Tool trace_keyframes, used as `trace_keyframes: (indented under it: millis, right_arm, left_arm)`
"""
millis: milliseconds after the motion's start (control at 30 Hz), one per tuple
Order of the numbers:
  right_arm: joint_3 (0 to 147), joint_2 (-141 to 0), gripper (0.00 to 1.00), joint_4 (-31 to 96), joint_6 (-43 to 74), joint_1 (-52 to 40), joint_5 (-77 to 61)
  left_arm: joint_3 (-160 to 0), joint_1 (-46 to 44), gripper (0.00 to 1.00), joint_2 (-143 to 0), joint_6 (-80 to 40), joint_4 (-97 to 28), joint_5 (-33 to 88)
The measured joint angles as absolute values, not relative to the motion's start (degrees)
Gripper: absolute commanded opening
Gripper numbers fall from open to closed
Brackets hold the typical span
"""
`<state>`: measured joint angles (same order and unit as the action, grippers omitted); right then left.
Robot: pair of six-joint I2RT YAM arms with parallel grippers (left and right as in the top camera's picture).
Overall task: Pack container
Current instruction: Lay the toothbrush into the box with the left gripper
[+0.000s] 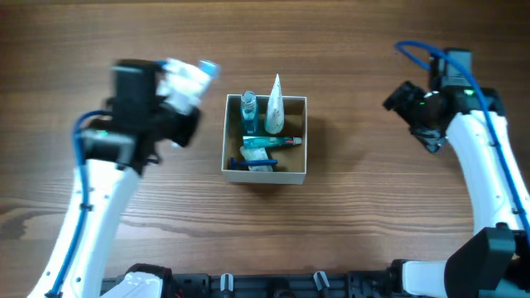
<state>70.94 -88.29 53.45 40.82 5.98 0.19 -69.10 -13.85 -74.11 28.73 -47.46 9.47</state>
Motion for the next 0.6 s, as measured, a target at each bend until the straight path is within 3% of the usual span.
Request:
trace_keyframes:
  millis: [167,300,333,400,433,467,500,600]
  right_arm:
    - [70.94,-88.29,0.99,53.56,40.71,6.37,-1.3]
    - [70.94,-88.29,0.99,53.56,40.69,6.37,-1.34]
    - [70.94,-88.29,0.99,53.58,40.64,6.37,-1.34]
    - [70.94,-88.29,0.99,53.74,40.03,6.37,-1.5]
    - [70.94,-88.29,0.99,53.82,39.83,6.37,-1.5]
    - [70.94,-88.29,0.99,54.19,39.75,6.37,-1.5]
    - [70.94,-88.29,0.99,54.28,39.13,6.37,-1.5]
    - [70.94,-88.29,1.0,54.0,32.58,6.31,-0.93]
  left_arm:
    - [-69.1,-30.85,0.04,-78.02,37.32,-48.58,10.9]
    - [-69.1,-33.67,0.04,-83.11,38.79,-49.01,11.05]
    - [-69.1,-33.06,0.09,-86.37,38.79,-48.58,11.03]
    - [-69.1,-31.09,0.36,-90.08,39.11,-47.22,11.05]
    - [-69.1,-30.13,0.72,-91.07,39.42,-47.0,11.05]
    - [-69.1,-29.3,0.92,-91.55,39.48,-46.94,11.05]
    - [-69.1,-28.82,1.0,-91.57,39.77,-46.81,11.05]
    - [-69.45,-28.8,1.0,-90.15,37.63,-46.98,11.0]
